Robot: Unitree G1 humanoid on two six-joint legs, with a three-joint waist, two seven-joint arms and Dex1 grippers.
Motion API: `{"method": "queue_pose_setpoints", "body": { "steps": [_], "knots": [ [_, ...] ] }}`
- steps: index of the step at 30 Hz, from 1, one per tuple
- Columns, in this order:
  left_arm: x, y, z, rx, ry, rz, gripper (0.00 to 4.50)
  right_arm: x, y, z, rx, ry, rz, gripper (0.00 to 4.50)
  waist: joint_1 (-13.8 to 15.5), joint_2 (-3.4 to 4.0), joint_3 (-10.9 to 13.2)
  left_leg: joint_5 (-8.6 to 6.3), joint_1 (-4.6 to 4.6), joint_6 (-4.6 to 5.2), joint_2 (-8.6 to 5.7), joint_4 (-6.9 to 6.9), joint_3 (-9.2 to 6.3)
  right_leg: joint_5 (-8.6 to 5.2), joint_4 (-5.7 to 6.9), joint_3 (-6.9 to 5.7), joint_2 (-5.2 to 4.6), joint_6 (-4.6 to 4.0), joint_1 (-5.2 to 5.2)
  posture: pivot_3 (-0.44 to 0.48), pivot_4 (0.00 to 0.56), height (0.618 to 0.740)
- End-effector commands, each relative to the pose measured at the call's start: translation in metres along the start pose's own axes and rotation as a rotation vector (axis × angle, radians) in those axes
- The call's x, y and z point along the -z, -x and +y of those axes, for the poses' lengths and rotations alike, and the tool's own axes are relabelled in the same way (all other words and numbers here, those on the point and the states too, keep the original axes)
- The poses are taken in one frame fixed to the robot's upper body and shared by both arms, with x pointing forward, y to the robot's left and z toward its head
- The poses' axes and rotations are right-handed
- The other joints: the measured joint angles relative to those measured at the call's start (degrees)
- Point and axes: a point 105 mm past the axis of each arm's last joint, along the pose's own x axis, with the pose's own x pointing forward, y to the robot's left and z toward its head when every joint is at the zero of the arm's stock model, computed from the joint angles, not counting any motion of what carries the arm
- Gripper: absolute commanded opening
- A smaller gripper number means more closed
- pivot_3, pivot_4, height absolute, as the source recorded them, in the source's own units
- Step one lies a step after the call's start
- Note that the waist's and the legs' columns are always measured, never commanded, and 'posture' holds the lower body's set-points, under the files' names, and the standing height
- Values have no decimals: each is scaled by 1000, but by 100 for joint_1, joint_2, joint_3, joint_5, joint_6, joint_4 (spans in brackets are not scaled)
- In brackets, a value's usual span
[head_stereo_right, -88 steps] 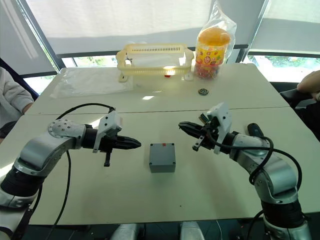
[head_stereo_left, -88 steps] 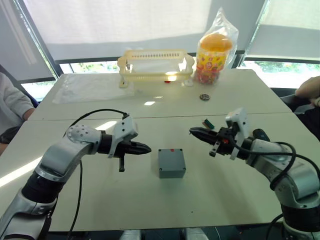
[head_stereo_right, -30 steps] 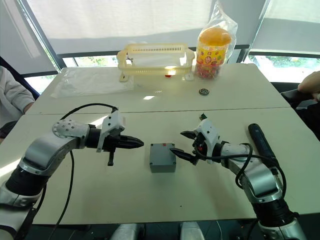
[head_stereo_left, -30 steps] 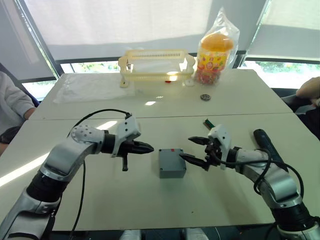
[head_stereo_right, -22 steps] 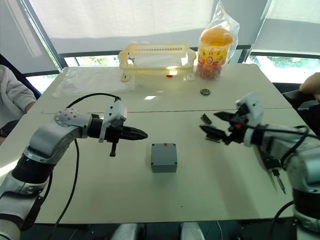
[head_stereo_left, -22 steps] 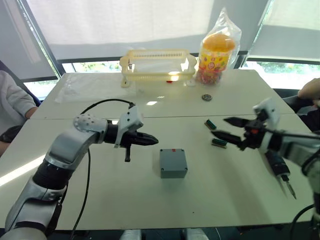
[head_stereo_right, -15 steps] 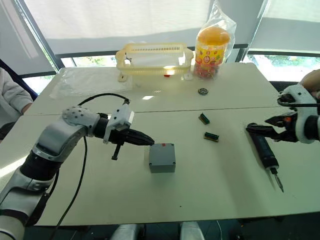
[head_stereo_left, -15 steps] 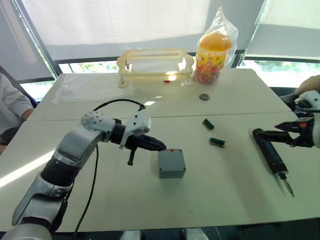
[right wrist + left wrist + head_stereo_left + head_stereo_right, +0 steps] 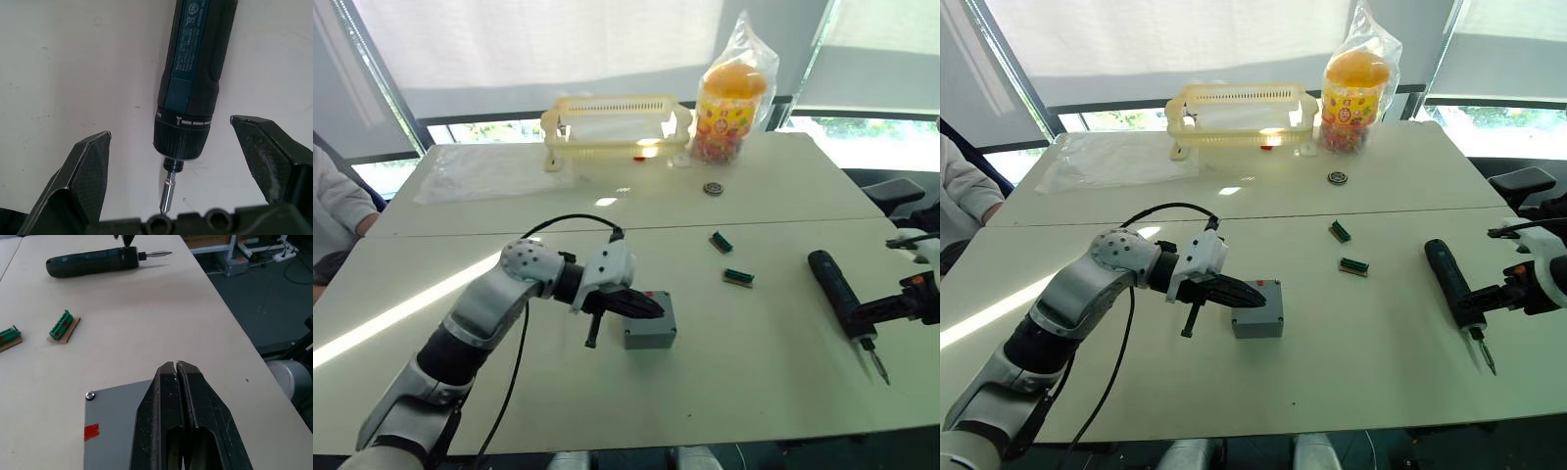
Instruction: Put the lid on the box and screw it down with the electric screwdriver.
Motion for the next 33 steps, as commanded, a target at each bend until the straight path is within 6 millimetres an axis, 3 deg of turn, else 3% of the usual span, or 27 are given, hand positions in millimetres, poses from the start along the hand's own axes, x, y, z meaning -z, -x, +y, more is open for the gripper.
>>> {"method": "queue_pose_setpoints", "body": {
  "steps": [1,15,18,21,22,27,33],
  "knots": [
    [-9,3,-3,-25,-23,-24,0,-1,5,-5,8,-31,12,4307,12,0,0,0,0,0,0,1,0,0,0,0,0,0,0,0,150,740],
    [-5,3,-7,-68,14,-15,0,2,-29,-17,31,-64,100,4307,-1,2,-1,1,0,-1,-3,2,-3,1,9,0,0,1,1,0,150,740],
    [-5,3,-7,-73,18,-16,0,6,-39,-21,62,-35,130,3499,-2,-3,-2,1,0,-2,-4,4,-4,1,11,0,0,1,2,0,150,740],
    [-4,3,-7,-77,22,-14,0,11,-46,-22,75,-14,166,1950,-2,-15,-5,1,3,-2,-4,7,-5,1,10,-1,0,2,7,0,150,740],
    [-4,4,-7,-79,23,-13,0,13,-48,-21,70,-8,177,1750,-2,-21,-6,1,6,-2,-4,7,-6,1,10,-1,1,2,11,0,150,740],
    [-1,9,-2,-92,23,2,0,13,-47,-20,70,-56,147,1756,11,-30,-11,1,15,-2,-5,11,-17,0,4,-8,1,1,32,0,150,740],
    [3,23,17,-113,34,12,0,-5,-20,-37,175,-337,-124,1756,14,-18,-7,3,13,-5,-9,13,-16,1,5,-7,-3,-1,30,0,150,740]
  ]
}}
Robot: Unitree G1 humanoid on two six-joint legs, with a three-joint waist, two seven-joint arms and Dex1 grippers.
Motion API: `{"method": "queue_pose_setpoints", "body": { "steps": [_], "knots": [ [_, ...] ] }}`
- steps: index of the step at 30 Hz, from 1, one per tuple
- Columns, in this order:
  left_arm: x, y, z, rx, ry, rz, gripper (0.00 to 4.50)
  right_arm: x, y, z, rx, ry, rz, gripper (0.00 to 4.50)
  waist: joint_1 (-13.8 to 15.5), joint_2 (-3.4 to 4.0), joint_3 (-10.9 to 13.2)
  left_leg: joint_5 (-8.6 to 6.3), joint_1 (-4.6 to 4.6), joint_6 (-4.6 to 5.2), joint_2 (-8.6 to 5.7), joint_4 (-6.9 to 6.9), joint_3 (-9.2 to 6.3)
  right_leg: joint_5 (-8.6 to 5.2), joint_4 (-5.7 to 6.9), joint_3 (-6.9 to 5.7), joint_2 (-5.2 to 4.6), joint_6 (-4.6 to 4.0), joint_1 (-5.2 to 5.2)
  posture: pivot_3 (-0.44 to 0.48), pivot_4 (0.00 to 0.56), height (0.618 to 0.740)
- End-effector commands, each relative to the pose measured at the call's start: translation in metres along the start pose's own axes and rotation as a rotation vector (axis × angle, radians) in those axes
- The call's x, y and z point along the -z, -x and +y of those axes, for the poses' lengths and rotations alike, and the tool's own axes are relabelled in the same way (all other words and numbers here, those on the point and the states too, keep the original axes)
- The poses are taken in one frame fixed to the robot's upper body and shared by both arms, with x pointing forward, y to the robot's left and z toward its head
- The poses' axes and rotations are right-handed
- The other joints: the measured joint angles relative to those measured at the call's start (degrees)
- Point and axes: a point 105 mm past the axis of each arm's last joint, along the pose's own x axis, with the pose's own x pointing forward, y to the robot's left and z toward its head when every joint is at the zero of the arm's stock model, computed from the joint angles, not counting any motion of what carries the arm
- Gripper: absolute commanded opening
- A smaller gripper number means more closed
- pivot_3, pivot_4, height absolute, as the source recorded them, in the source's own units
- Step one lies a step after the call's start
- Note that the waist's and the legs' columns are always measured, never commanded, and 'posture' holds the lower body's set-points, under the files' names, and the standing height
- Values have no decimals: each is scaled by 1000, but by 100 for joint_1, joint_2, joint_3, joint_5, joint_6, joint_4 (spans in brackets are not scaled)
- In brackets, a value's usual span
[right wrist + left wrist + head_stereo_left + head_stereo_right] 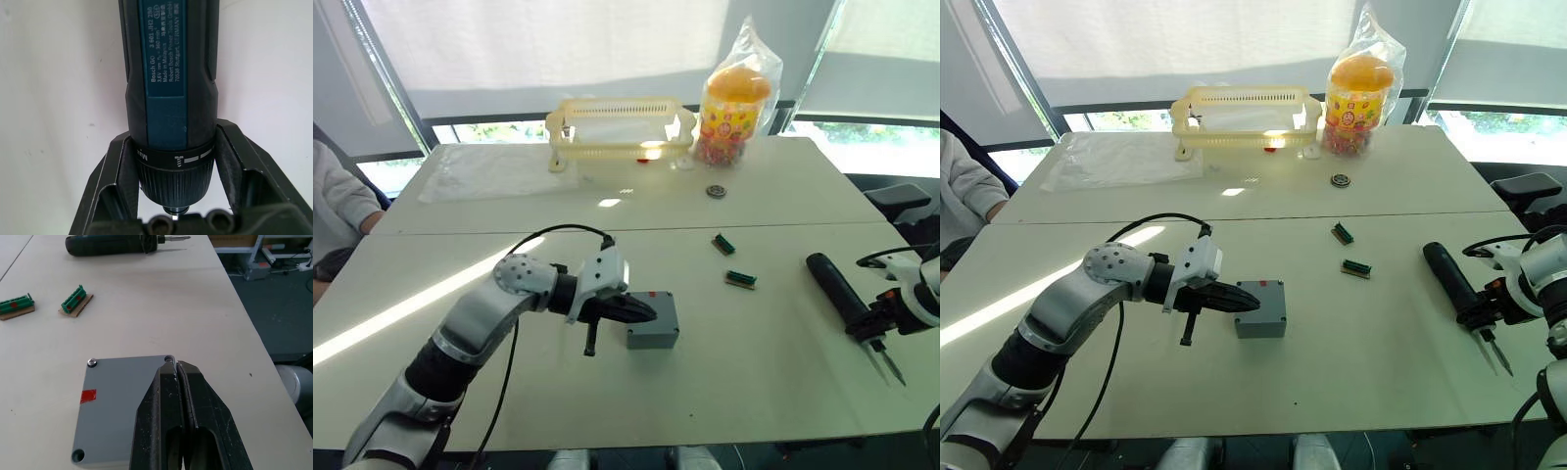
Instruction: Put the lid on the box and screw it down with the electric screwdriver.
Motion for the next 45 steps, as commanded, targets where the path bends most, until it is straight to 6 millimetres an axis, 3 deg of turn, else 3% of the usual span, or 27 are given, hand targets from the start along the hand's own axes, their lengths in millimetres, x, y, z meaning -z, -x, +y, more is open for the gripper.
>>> {"method": "queue_pose_setpoints", "body": {
  "steps": [1,6,10,12,17,22,24,28,32,38,45],
  "knots": [
    [-11,14,17,-29,-48,-21,0,-19,31,-17,82,-212,-231,1756,3,18,4,0,-1,0,-1,0,2,0,2,1,-2,0,-2,0,150,740],
    [1,20,32,-4,-43,27,0,-41,72,-6,119,-355,-581,1756,-11,47,1,0,-14,0,-1,-15,3,0,24,5,3,2,-37,0,150,740],
    [5,16,39,24,-42,49,0,-70,124,47,78,-262,-1176,1756,-52,55,-2,1,-11,1,8,-23,0,0,37,9,17,2,-46,0,150,740],
    [5,12,40,37,-31,46,0,-71,143,79,35,-221,-1410,1756,-29,76,2,1,-13,1,8,-23,-3,0,46,9,18,4,-51,0,150,740],
    [8,3,38,71,-32,57,0,-63,147,169,-336,-74,-1559,1756,10,78,2,1,-17,0,5,-22,-6,-4,43,9,14,9,-48,0,150,740],
    [16,-7,36,74,-42,82,0,-50,130,237,-560,139,-1537,1756,-13,77,1,1,-15,1,0,-14,-7,-3,40,7,8,8,-36,0,150,740],
    [15,-11,36,66,-46,77,0,-43,120,254,-620,188,-1513,1756,-30,77,1,1,-14,1,1,-16,-7,-4,42,8,10,8,-38,0,150,740],
    [21,-15,35,62,-61,102,0,-35,103,274,-681,238,-1468,1756,-32,77,2,1,-15,1,1,-16,-8,-4,42,8,11,8,-42,0,150,740],
    [40,-21,29,85,-95,181,0,-28,79,288,-683,323,-1434,1756,-28,71,-1,1,-11,1,2,-17,-8,-4,39,7,12,8,-38,0,150,740],
    [41,-21,31,69,-77,177,0,-25,64,294,-672,358,-1442,1756,-15,71,-2,1,-8,1,2,-12,-8,-4,39,7,11,8,-31,0,150,740],
    [42,-19,29,73,-72,187,0,-27,52,287,-599,361,-1463,1756,-16,70,-2,1,-8,1,2,-12,-9,-4,39,7,12,8,-31,0,150,740]
  ]
}}
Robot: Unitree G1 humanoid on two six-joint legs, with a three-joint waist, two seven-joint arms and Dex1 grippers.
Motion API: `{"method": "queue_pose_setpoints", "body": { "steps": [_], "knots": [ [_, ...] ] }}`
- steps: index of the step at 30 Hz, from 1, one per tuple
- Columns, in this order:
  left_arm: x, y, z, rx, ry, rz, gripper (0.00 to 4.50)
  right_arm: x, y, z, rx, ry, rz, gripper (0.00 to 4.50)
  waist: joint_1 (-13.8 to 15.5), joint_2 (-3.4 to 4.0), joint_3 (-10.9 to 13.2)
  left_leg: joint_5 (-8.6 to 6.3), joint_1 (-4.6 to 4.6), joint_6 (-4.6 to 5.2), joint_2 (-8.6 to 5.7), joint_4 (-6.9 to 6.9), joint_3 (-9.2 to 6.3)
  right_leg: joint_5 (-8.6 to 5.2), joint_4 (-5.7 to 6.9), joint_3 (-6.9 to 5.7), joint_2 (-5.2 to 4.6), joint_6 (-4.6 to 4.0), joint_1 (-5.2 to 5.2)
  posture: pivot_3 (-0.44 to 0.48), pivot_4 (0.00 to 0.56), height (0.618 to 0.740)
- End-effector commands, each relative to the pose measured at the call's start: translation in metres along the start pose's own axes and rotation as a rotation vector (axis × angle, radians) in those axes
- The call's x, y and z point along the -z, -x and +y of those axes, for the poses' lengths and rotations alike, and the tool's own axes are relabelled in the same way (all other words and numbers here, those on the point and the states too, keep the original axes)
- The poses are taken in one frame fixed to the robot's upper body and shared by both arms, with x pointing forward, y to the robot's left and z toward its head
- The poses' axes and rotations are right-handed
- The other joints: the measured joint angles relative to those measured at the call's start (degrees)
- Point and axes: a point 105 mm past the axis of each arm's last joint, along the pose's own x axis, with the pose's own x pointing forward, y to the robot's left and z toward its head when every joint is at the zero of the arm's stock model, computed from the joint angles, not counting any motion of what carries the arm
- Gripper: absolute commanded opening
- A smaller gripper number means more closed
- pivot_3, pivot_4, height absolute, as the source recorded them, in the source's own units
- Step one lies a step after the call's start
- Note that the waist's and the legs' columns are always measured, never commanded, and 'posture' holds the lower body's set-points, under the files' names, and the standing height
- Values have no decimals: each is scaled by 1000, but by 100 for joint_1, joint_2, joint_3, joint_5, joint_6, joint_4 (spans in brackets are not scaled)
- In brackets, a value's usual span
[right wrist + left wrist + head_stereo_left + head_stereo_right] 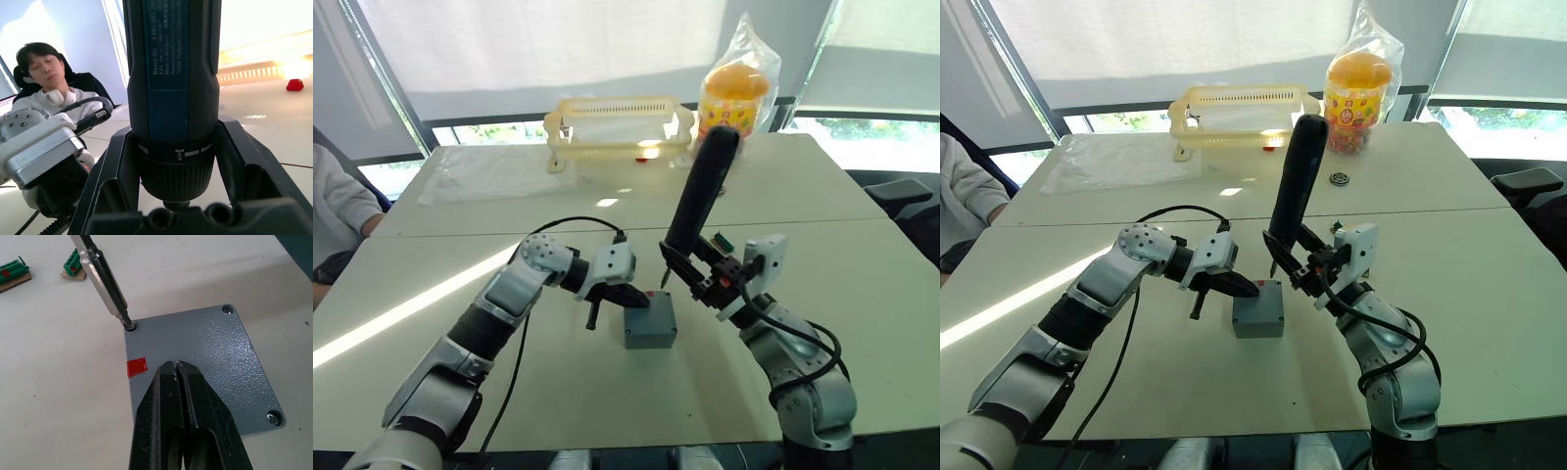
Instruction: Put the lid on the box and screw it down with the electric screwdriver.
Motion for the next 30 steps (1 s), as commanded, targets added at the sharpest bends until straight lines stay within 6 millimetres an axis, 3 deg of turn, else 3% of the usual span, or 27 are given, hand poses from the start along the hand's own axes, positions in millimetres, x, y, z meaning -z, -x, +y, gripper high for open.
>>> {"method": "queue_pose_setpoints", "body": {
  "steps": [1,30],
  "knots": [
    [12,-1,-5,12,29,46,0,-14,0,0,1,65,-75,1756,1,0,0,0,0,0,0,0,0,0,0,0,0,0,0,0,150,740],
    [14,-2,-5,6,26,57,0,-21,6,5,-15,68,-92,1756,2,-1,0,0,0,0,0,0,-1,0,-1,0,0,0,1,0,150,740]
  ]
}}
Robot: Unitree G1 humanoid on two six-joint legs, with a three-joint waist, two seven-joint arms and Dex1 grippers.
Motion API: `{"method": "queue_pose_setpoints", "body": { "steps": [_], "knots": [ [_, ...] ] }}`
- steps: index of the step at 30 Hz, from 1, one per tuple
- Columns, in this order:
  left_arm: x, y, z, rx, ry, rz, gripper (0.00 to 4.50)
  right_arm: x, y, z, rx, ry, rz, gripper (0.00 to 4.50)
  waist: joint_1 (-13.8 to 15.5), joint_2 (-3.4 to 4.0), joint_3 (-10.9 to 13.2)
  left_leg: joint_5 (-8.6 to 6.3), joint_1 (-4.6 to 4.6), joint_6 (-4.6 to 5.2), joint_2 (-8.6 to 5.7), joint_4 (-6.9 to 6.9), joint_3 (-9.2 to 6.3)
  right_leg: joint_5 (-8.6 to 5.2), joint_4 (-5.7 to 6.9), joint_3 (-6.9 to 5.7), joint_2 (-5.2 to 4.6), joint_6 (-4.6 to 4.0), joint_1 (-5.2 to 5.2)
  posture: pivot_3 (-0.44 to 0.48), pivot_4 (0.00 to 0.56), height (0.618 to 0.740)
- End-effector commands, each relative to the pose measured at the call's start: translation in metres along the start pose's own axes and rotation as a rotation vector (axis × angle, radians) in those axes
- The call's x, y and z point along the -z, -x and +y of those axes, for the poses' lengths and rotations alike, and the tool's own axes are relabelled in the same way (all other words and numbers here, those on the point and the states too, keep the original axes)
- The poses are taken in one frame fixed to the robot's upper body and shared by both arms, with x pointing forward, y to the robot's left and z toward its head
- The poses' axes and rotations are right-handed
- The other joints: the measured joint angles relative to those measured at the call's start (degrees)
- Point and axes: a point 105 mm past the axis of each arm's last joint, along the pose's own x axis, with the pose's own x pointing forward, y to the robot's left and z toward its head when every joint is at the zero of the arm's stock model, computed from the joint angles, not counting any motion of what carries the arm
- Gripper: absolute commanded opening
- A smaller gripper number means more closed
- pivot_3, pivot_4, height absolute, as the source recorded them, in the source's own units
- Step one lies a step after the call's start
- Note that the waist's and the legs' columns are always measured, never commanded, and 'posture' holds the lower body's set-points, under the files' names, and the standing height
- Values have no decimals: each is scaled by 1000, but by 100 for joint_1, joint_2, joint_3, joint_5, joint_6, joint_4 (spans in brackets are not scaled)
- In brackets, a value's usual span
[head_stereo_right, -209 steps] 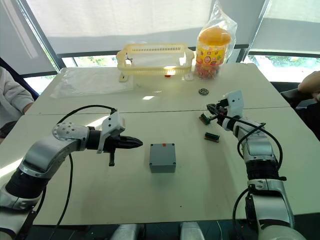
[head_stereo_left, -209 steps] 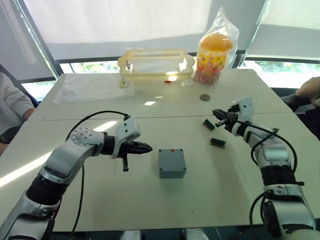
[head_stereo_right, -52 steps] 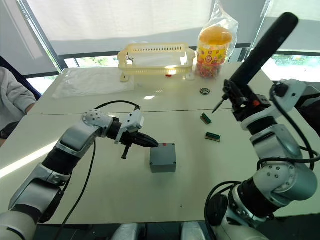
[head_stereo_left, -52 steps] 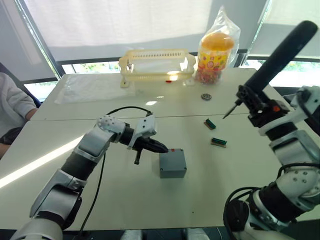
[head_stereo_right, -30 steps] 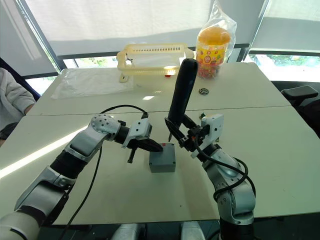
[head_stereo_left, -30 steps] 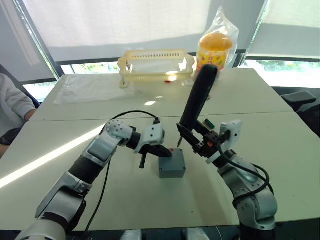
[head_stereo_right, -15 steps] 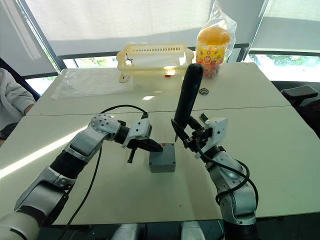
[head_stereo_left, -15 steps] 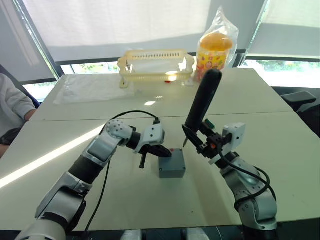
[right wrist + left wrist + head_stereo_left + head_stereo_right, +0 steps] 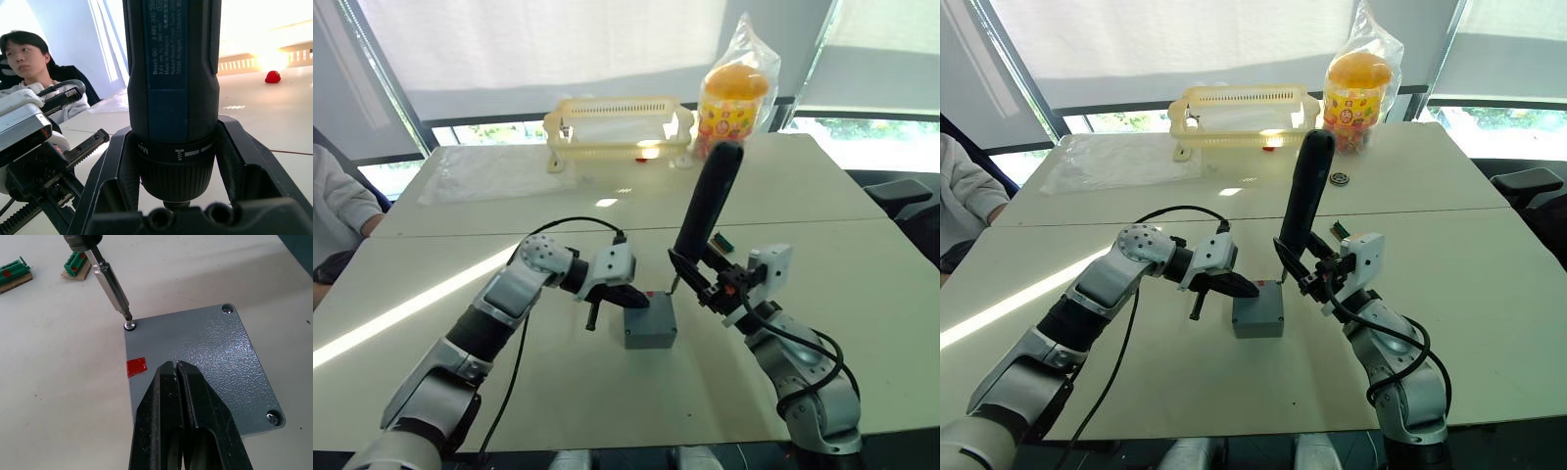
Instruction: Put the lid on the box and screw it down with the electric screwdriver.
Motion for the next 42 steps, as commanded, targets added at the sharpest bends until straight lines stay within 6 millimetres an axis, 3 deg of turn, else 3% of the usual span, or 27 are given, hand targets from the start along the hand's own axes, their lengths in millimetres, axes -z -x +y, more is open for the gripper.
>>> {"method": "queue_pose_setpoints", "body": {
  "steps": [1,12,42],
  "knots": [
    [14,-2,-4,9,32,52,0,-31,-2,14,-51,48,-121,1756,0,0,0,0,0,0,0,0,0,0,0,0,0,0,0,0,150,740],
    [14,-4,-4,13,29,53,0,-44,-3,21,-66,47,-152,1756,3,-1,0,0,0,0,0,0,-1,0,0,0,0,0,0,0,150,740],
    [15,-2,-6,7,33,58,0,-19,1,13,-41,74,-92,1756,4,-3,-1,0,0,0,0,0,-1,0,-1,0,0,0,1,0,150,740]
  ]
}}
